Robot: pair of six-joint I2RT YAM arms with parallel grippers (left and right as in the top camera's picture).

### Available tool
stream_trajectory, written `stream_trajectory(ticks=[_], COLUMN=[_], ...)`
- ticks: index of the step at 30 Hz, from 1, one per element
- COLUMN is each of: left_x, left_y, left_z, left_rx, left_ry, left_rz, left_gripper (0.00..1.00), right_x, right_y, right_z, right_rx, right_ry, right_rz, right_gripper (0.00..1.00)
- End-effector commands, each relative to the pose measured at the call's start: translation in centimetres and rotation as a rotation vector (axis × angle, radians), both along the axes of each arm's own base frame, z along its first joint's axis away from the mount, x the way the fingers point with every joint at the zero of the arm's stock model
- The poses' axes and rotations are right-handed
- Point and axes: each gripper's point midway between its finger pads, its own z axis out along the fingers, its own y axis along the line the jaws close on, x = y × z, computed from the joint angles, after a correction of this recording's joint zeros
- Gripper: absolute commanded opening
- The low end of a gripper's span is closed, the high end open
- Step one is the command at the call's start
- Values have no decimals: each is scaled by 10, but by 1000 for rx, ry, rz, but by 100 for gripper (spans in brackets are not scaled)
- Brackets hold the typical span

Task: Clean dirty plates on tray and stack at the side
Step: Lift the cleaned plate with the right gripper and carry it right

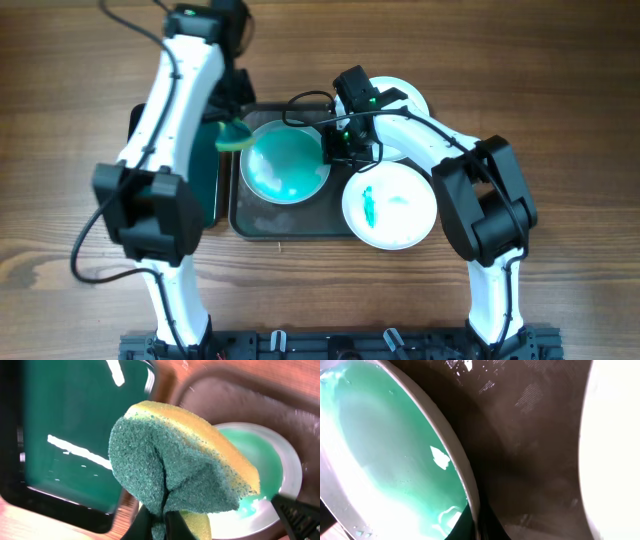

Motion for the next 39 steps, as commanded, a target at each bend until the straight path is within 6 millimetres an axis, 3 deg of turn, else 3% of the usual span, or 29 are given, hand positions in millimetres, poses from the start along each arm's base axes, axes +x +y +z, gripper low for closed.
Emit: stream_trajectory(ticks=[1,5,8,12,20,27,34,36,39], left_x=[3,0,1,2,3,3,3,3,3], left_y=[42,81,90,89,89,89,89,89,89], left_z=[32,31,31,31,31,31,31,31,31], left_rx=[-9,-5,-4,-4,-5,-5,-5,-5,-5], left_ry=[-74,-67,-76,-78,-81,-81,-82,-82,-82], left_rz=[68,165,189,186,186,187,187,187,190], left_gripper=[4,4,4,4,4,4,4,4,4], right_x=[7,18,20,11,-18,-41,-36,-29,-21], right_y=[-18,-40,-43,-38,-19,-16,-6,6,27], right_z=[13,68,111,156,228,285,289,270,221], right_rx=[-97,-300,-434,-613,-1000,-1279,-1263,-1151,-903], right_ry=[-88,-311,-495,-714,-1118,-1337,-1340,-1295,-1144], right_rz=[21,-4,-15,-19,11,-23,-8,74,266], right_gripper=[4,4,4,4,4,4,4,4,4])
